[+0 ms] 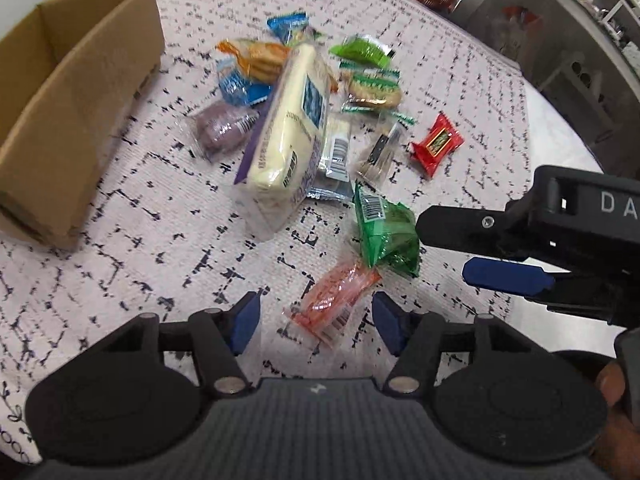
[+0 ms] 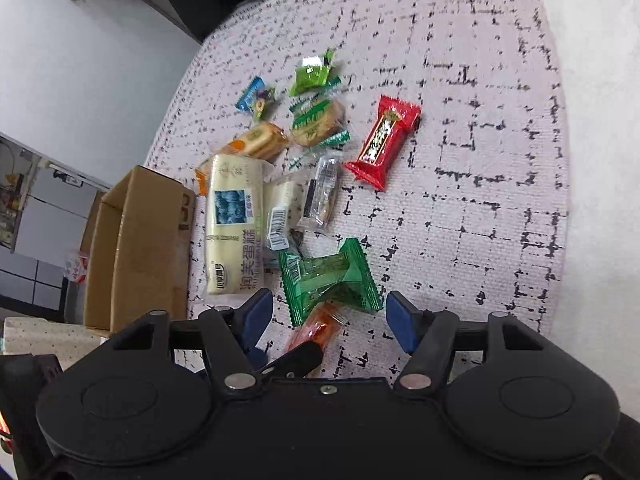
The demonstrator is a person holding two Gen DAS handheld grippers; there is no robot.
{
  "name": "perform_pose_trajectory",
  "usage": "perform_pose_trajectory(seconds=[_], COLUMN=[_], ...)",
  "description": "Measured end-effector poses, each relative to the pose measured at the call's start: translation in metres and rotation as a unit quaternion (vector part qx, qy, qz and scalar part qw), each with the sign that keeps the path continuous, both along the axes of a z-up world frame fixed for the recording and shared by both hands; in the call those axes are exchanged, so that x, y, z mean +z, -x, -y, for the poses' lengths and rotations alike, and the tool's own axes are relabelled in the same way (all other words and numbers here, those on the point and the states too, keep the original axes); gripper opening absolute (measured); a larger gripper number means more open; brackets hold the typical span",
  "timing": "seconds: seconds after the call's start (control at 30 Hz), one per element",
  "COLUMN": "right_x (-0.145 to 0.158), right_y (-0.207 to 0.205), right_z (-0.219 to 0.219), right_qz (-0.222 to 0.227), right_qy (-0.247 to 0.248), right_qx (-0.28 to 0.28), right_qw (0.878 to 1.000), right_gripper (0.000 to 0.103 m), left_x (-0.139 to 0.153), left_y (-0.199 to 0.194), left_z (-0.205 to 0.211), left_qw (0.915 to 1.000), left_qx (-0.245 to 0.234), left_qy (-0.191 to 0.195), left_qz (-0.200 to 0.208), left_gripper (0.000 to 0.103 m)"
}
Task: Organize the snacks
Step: 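Grasp the orange-red candy with the left tool while the right tool grasps the green candy, then carry both candies over the cardboard box and open both tools to drop them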
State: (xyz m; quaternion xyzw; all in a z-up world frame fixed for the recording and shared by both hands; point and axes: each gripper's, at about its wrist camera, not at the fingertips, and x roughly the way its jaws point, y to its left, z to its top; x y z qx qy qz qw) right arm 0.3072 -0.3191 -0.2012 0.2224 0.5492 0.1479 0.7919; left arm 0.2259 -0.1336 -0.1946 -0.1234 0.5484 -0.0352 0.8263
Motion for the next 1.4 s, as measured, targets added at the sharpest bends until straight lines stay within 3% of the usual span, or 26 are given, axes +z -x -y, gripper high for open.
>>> perform_pose_trajectory(seconds=[0.27, 0.43, 0.53, 0.63, 0.7, 0.73, 0.77, 1.4], right_x=[-0.023, -0.028, -0.027, -0.027, -0.026, -0.026, -0.026, 0.043], right_y=[-0.019, -0.027, -0.027, -0.026, -0.027, -0.027, -0.027, 0.016], right_z=[-0.004, -0.006, -0.010, -0.016, -0.021, -0.021, -0.022, -0.037], right_qz=[-0.020, -0.018, -0.009, 0.003, 0.009, 0.007, 0.004, 0.104], right_qy=[0.028, 0.027, 0.032, 0.040, 0.040, 0.039, 0.043, 0.077], right_qx=[0.007, 0.023, 0.031, 0.035, 0.039, 0.042, 0.044, 0.026], right_qw=[0.999, 0.999, 0.999, 0.999, 0.998, 0.998, 0.998, 0.991], right_gripper=[0.063, 0.066, 0.066, 0.065, 0.053, 0.036, 0.030, 0.027], left_x=[-0.012, -0.014, -0.014, -0.013, -0.011, -0.010, -0.009, 0.062], left_y=[-0.019, -0.024, -0.026, -0.024, -0.022, -0.020, -0.019, 0.009], left_z=[0.011, 0.008, 0.000, -0.006, -0.007, -0.007, -0.008, -0.040], left_qw=[0.9997, 0.9981, 0.9973, 0.9970, 0.9971, 0.9973, 0.9974, 0.9936], left_qx=[0.003, 0.038, 0.056, 0.067, 0.068, 0.067, 0.066, 0.083], left_qy=[-0.019, -0.036, -0.025, -0.010, -0.007, -0.005, -0.003, 0.031], left_qz=[-0.016, -0.033, -0.041, -0.038, -0.033, -0.031, -0.029, 0.071], left_gripper=[0.058, 0.034, 0.024, 0.022, 0.022, 0.022, 0.021, 0.021])
